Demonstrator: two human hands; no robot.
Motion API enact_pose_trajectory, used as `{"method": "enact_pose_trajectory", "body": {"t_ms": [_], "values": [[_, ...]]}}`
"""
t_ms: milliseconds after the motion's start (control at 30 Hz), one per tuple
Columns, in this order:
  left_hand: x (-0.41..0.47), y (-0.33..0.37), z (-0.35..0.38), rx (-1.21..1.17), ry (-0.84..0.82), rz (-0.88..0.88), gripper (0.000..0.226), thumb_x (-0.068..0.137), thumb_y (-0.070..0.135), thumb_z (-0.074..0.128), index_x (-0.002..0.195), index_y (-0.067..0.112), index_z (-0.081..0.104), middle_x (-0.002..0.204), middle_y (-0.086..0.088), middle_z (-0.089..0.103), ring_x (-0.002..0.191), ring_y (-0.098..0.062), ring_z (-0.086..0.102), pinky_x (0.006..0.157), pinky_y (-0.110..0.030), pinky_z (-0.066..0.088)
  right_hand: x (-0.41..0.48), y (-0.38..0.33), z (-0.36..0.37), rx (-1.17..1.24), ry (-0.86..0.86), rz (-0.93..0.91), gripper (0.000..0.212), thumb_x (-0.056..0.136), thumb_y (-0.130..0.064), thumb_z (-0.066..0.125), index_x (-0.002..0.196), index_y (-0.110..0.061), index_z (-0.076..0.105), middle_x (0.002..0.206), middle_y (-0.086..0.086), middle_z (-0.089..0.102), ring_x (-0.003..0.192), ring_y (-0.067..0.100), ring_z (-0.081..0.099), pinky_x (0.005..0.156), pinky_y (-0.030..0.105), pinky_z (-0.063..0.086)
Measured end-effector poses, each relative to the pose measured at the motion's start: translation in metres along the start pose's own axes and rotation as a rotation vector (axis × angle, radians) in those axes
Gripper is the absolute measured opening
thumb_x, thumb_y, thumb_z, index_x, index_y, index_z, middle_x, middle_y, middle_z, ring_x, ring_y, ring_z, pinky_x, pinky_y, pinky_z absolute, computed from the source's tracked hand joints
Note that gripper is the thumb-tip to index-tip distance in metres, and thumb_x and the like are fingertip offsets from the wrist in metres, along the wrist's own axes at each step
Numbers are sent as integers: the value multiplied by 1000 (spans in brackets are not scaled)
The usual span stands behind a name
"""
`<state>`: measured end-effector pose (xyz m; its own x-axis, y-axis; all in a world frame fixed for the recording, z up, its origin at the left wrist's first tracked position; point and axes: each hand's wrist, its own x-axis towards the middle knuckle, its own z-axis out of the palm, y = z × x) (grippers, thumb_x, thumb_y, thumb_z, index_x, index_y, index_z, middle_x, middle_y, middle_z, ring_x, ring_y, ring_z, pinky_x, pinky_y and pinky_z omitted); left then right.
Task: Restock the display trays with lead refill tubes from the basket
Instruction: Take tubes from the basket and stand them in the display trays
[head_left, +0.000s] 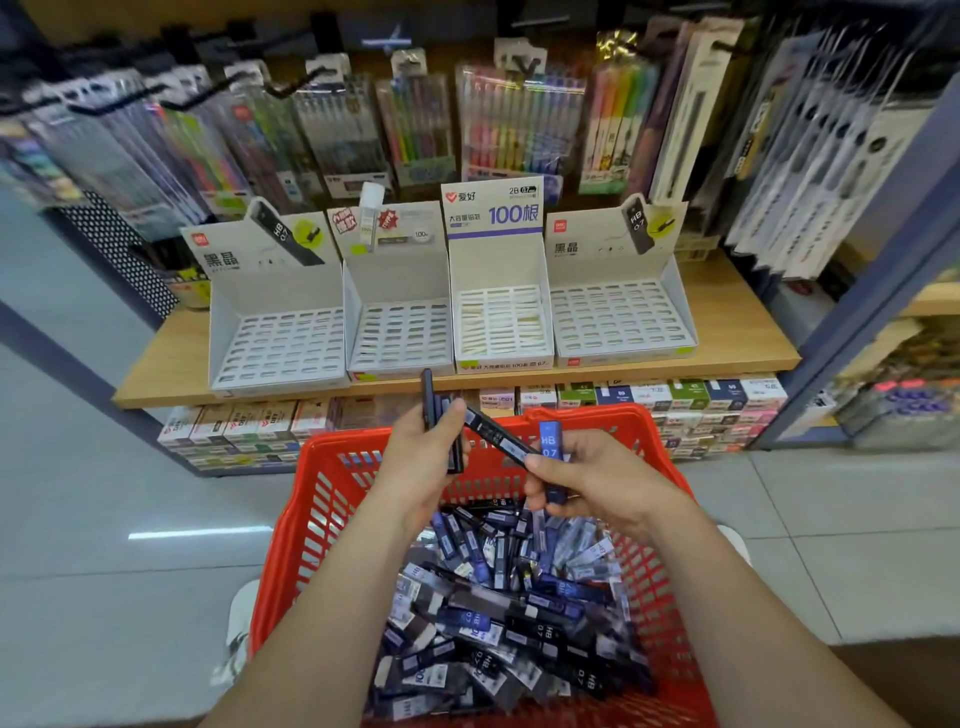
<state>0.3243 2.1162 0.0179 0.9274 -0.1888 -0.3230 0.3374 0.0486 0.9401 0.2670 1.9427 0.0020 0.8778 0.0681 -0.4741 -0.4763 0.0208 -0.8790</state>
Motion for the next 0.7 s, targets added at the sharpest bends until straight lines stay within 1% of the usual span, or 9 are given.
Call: {"method": "enact_pose_trajectory", "body": {"t_ms": [100,133,267,300,367,433,500,567,700], "values": [[-2,5,11,120,-67,52,18,95,26,56,93,10,62,75,-7,65,66,-13,62,72,-39,55,1,-6,12,-55,-23,-37,19,95,-26,64,103,-11,68,75,4,68,66,14,65,58,21,51],[-4,7,15,114,-85,64,18,94,26,56,94,10,63,78,-9,64,68,-16,61,75,-42,53,1,-6,15,-14,-31,-50,16,95,-27,62,101,-12,67,73,3,66,63,14,63,56,22,50],[-1,21,14,-238,-14,14,21,95,20,54,108,4,59,69,-1,59,57,-13,53,58,-29,48,-3,-9,8,456,-100,-90,14,92,-24,58,92,-11,60,72,4,59,57,14,52,52,23,44],[1,22,10,-245,-4,9,23,95,20,54,110,3,58,66,-1,56,55,-13,50,53,-27,45,-5,-11,3,567,-126,-109,14,91,-24,56,92,-10,58,72,5,57,57,14,51,51,22,42],[2,21,7,-110,-31,-5,21,94,21,56,107,4,57,62,0,49,51,-13,44,47,-23,38,-7,-13,-3,687,-186,-146,15,93,-23,53,92,-8,56,73,6,55,57,14,50,50,22,41],[-2,18,13,-11,-64,-17,20,92,28,60,97,9,57,60,2,44,48,-11,38,45,-22,33,-7,-16,-4,722,-247,-177,16,93,-24,56,94,-8,56,76,7,55,59,14,50,52,22,43],[-5,16,19,-70,-91,-46,24,90,33,61,95,10,57,60,1,46,47,-10,35,44,-21,30,-6,-17,-4,742,-303,-207,24,86,-26,69,96,-8,57,78,7,54,60,14,51,53,23,44],[-7,16,20,-177,-121,-63,31,87,37,62,96,7,60,65,-3,49,46,-10,34,41,-20,29,-5,-16,-5,741,-354,-217,34,78,-27,80,96,-8,59,79,7,54,62,15,52,54,24,46],[-7,16,17,-244,-223,-7,54,73,43,72,107,2,65,69,-7,44,51,-10,31,41,-17,30,-5,-16,2,725,-438,-199,37,76,-27,83,100,-10,61,79,7,54,64,15,54,56,25,49]]}}
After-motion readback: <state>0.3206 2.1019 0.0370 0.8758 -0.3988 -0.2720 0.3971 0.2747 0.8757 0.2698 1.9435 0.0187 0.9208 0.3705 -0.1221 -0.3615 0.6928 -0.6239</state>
